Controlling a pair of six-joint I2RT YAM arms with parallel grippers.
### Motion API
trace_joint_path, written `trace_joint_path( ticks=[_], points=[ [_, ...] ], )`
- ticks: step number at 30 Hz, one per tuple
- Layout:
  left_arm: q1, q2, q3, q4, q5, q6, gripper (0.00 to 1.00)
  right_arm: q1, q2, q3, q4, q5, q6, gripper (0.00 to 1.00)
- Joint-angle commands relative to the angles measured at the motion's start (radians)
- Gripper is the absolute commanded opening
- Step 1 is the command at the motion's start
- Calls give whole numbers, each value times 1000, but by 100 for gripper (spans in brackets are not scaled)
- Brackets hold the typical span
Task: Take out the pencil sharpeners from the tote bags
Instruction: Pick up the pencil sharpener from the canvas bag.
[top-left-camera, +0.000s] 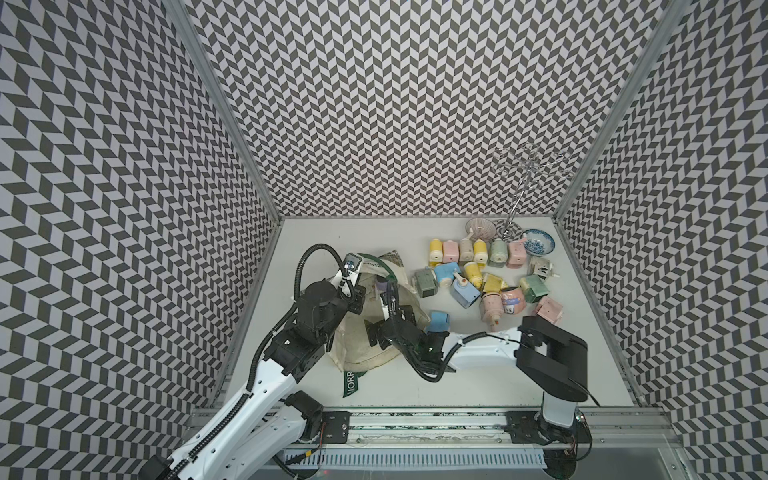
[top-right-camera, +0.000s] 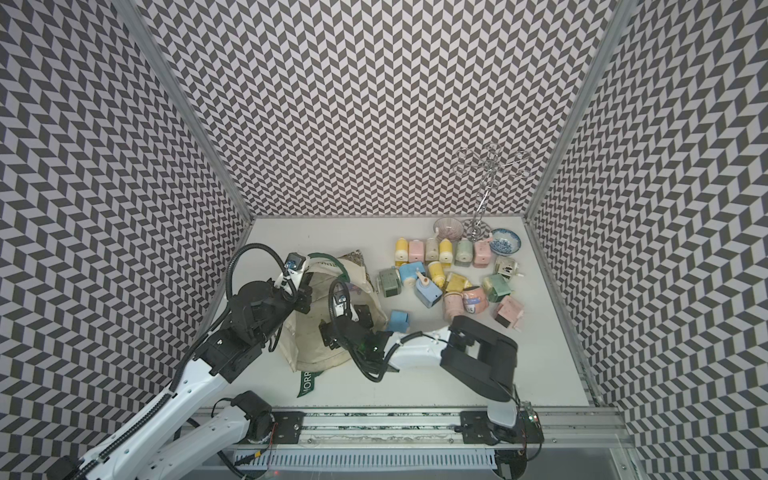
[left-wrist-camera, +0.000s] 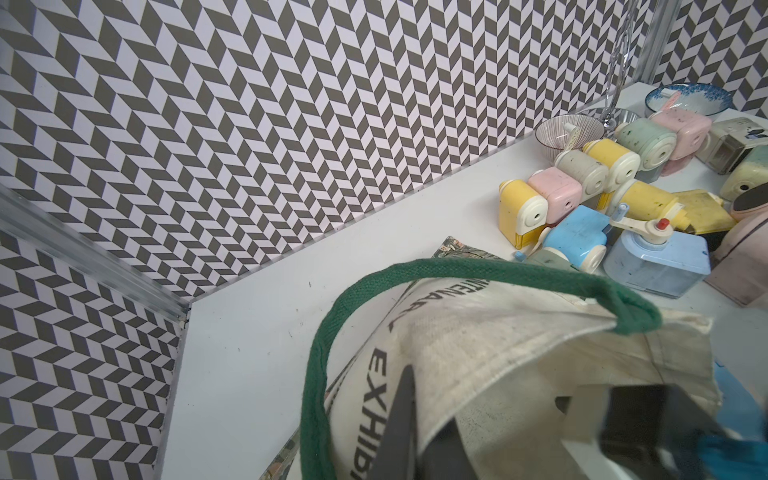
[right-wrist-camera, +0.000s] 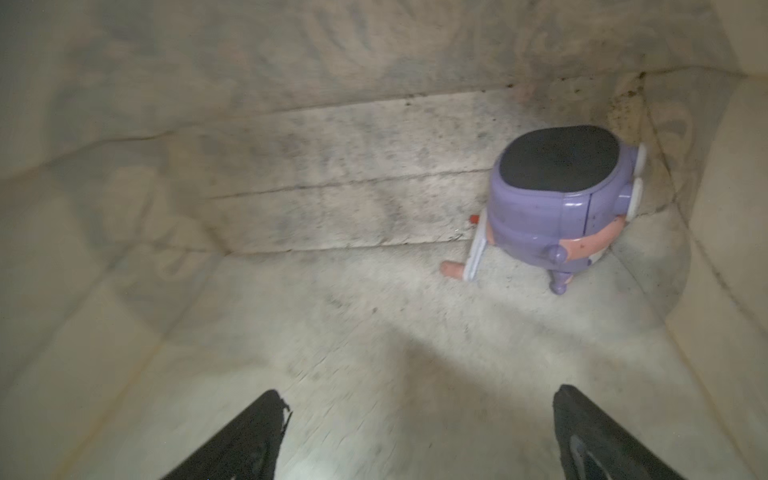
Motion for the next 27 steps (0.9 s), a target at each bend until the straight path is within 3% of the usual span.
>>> trace_joint_path(
  ticks=[1, 4, 8, 12, 15, 18, 22, 27],
  points=[
    [-13, -31, 43, 57, 22, -6, 0, -21, 95, 59, 163, 228, 27, 100],
    [-21, -43, 44, 63, 32, 11, 0, -40, 191, 124, 257, 281, -33, 99],
    [-42, -74, 21, 93, 45, 37, 0, -94, 266, 170, 338, 312, -15, 99],
    [-69, -102, 8, 111, 52, 61, 0, -172, 315, 256, 280, 301, 11, 100],
    [-90, -117, 0, 118, 73, 80, 0, -215, 320, 241, 450, 194, -135, 100],
    [-102, -123, -5, 123, 99, 92, 0, -254, 284, 224, 483, -52, -190, 100],
    [-104, -116, -5, 124, 98, 96, 0, -249, 242, 74, 835, -133, -374, 100],
    [-105, -112, -6, 123, 84, 95, 0, -248, 242, 17, 996, -197, -488, 100]
  ],
)
